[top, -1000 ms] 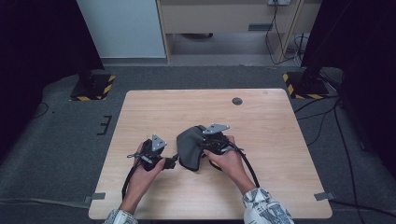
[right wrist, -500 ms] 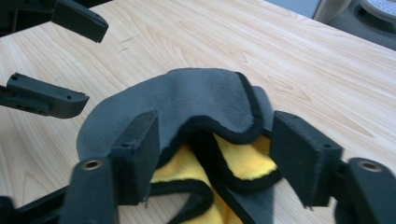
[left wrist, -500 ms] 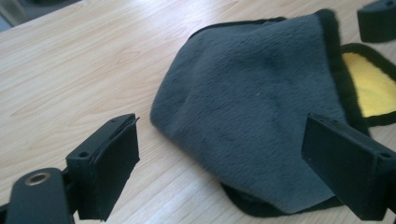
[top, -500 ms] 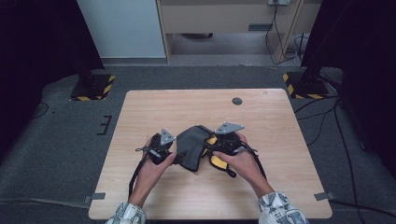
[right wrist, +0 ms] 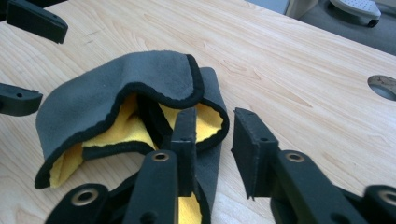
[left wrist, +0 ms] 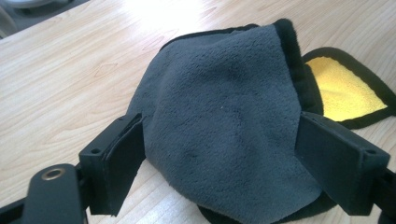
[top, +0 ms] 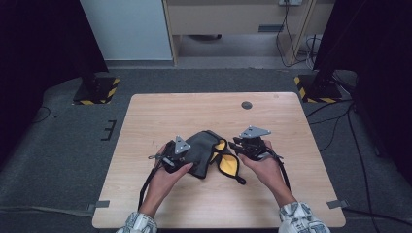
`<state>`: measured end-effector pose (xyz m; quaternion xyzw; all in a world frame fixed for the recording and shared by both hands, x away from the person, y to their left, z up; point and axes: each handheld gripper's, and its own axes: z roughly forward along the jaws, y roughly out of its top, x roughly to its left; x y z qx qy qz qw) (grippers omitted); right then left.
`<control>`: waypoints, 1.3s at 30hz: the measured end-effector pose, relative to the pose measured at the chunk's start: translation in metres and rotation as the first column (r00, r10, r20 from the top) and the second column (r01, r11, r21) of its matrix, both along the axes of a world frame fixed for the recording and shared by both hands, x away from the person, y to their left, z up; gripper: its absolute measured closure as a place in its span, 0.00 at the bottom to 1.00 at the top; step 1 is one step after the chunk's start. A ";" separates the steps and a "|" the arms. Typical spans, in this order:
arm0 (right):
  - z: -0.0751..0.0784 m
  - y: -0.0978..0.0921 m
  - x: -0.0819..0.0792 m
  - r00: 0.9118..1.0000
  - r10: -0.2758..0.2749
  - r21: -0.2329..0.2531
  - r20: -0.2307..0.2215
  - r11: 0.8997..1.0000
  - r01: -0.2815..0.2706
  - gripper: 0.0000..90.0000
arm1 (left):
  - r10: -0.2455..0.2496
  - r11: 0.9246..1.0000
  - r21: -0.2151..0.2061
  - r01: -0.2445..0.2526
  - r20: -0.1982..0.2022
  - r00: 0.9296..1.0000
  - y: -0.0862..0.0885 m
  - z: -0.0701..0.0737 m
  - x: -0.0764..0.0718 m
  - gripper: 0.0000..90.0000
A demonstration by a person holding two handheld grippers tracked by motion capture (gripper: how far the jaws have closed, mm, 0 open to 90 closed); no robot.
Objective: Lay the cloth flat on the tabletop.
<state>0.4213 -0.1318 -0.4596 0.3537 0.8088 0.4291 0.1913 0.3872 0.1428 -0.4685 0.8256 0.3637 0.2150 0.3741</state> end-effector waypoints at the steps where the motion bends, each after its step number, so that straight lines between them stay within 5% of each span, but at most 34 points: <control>1: -0.001 -0.001 0.000 1.000 0.000 -0.002 -0.006 1.000 0.000 0.80 | -0.003 1.000 -0.001 0.003 -0.001 1.000 -0.001 0.001 0.000 0.17; 12: -0.016 -0.001 -0.003 0.999 0.024 -0.020 -0.026 0.999 -0.025 0.89 | -0.002 1.000 -0.023 0.002 -0.008 1.000 -0.011 0.009 0.004 0.21; 31: -0.044 0.006 -0.003 0.997 0.040 -0.030 -0.061 0.999 -0.042 0.66 | -0.021 1.000 -0.019 0.021 -0.007 1.000 -0.045 0.007 0.023 0.12; 39: -0.053 0.001 -0.003 0.997 0.030 -0.027 -0.077 0.999 -0.032 0.68 | -0.018 1.000 0.000 0.018 -0.022 1.000 -0.056 0.000 0.035 0.18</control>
